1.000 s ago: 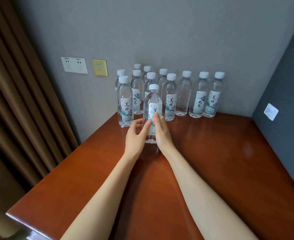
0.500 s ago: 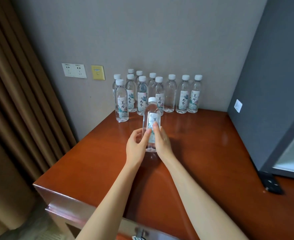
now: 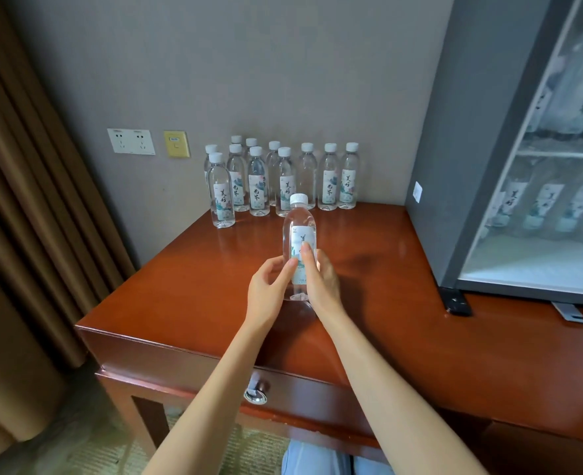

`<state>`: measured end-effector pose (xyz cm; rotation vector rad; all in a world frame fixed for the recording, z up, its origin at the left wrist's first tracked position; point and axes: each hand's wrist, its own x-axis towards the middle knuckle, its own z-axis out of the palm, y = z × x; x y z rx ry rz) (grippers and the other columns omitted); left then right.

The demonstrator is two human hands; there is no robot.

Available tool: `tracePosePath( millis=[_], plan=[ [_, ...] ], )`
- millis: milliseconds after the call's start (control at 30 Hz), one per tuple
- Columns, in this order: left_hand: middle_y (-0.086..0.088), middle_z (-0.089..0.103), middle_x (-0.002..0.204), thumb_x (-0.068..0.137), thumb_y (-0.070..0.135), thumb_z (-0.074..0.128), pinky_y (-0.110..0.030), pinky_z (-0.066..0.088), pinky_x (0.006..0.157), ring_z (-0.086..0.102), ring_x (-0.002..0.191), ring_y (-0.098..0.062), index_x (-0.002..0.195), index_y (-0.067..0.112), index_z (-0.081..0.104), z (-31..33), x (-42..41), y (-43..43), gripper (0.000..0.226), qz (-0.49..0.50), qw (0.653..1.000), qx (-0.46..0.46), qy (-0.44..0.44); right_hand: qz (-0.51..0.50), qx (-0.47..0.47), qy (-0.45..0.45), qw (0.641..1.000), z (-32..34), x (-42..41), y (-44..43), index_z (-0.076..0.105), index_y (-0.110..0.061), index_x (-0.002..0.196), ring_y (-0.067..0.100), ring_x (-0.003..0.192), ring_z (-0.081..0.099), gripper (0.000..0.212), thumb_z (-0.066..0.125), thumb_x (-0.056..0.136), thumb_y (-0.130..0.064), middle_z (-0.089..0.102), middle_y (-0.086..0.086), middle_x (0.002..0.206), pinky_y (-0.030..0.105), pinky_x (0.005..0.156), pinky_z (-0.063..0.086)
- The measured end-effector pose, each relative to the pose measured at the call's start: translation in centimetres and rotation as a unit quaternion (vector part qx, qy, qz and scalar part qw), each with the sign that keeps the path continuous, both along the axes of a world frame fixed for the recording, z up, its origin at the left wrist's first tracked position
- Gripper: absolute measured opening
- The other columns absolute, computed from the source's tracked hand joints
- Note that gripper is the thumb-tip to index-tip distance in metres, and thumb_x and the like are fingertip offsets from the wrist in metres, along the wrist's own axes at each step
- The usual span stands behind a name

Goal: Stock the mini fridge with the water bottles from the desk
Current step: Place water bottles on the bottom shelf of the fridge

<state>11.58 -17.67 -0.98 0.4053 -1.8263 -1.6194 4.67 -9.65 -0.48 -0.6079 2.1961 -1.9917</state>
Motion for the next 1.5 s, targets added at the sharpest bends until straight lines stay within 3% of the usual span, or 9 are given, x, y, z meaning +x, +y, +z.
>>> tracePosePath(
  millis=[133,367,600,800,933,1000,1100,1333,1500],
  plan=[
    [-0.013,0.070,0.103,0.092,0.035,0.062,-0.022,0.050,0.066,0.065,0.078,-0.009,0.114,0.009,0.065,-0.1,0.5,2.5,0.034,-0.032,0.999,0.019,0.007,-0.019,-0.002,0.029,0.999,0.1,0.3,2.9,0.054,-0.042,0.085,0.009,0.074,0.068,0.041,0.041,0.074,-0.079,0.068,-0.013,0.075,0.037,0.074,0.058],
    [-0.014,0.069,0.107,0.089,0.035,0.064,-0.041,0.053,0.078,0.065,0.086,-0.020,0.116,0.009,0.063,0.1,0.2,7.7,0.037,-0.083,0.995,0.029,0.037,-0.031,-0.048,0.052,0.997,0.5,0.3,8.7,0.059,-0.043,0.081,0.019,0.080,0.071,0.030,0.048,0.078,-0.070,0.071,-0.004,0.085,0.052,0.079,0.057],
    [0.001,0.073,0.099,0.088,0.028,0.068,-0.020,0.053,0.070,0.069,0.091,-0.013,0.105,0.020,0.067,0.6,-1.2,13.8,0.018,-0.126,0.990,0.036,0.060,-0.085,-0.067,0.067,0.992,0.5,-0.5,15.1,0.058,-0.030,0.085,0.023,0.079,0.070,0.040,0.049,0.079,-0.069,0.070,0.001,0.085,0.054,0.077,0.055],
    [0.000,0.071,0.106,0.091,0.024,0.065,-0.026,0.054,0.081,0.068,0.098,-0.014,0.114,0.010,0.066,0.7,-3.3,19.7,0.027,-0.182,0.981,0.014,0.061,-0.139,-0.069,0.074,0.985,0.3,-2.1,21.7,0.061,-0.024,0.092,0.025,0.082,0.070,0.047,0.054,0.076,-0.067,0.071,0.004,0.087,0.056,0.079,0.055],
    [0.005,0.067,0.110,0.097,0.024,0.057,-0.022,0.049,0.087,0.062,0.105,-0.010,0.109,0.023,0.066,0.7,-4.8,23.1,0.016,-0.191,0.976,-0.068,0.076,-0.183,-0.063,0.094,0.977,0.3,-3.4,24.9,0.063,-0.023,0.096,0.019,0.083,0.069,0.050,0.049,0.078,-0.067,0.071,0.000,0.088,0.047,0.078,0.056],
    [0.016,0.064,0.107,0.099,0.022,0.052,-0.016,0.044,0.089,0.058,0.105,-0.001,0.106,0.036,0.062,0.8,-5.4,24.3,0.019,-0.178,0.971,-0.127,0.094,-0.208,-0.061,0.107,0.970,0.3,-4.0,26.1,0.063,-0.027,0.095,0.007,0.078,0.068,0.047,0.046,0.080,-0.068,0.071,-0.009,0.084,0.029,0.071,0.054],
    [0.013,0.058,0.125,0.103,0.020,0.040,-0.012,0.037,0.097,0.050,0.117,0.005,0.127,0.022,0.059,0.6,-7.0,25.2,0.030,-0.151,0.960,-0.218,0.091,-0.255,-0.060,0.110,0.959,0.5,-4.9,27.2,0.060,-0.033,0.090,-0.003,0.072,0.064,0.042,0.042,0.080,-0.069,0.069,-0.020,0.079,0.012,0.063,0.046],
    [-0.005,0.048,0.143,0.094,0.000,0.043,-0.034,0.047,0.097,0.053,0.123,-0.024,0.140,0.009,0.047,0.5,-11.5,25.4,0.047,-0.161,0.897,-0.408,0.044,-0.376,-0.020,0.136,0.917,0.1,-7.9,28.5,0.054,-0.026,0.090,0.010,0.071,0.058,0.053,0.032,0.079,-0.073,0.062,-0.014,0.073,0.018,0.061,0.037],
    [-0.010,0.045,0.145,0.089,-0.006,0.042,-0.034,0.041,0.103,0.043,0.133,-0.026,0.139,0.006,0.048,0.4,-13.7,25.8,0.052,-0.141,0.881,-0.451,0.003,-0.419,-0.017,0.203,0.885,0.2,-9.5,28.8,0.057,-0.008,0.101,0.021,0.076,0.057,0.065,0.031,0.084,-0.065,0.067,0.004,0.086,0.025,0.061,0.029]
  ],
)
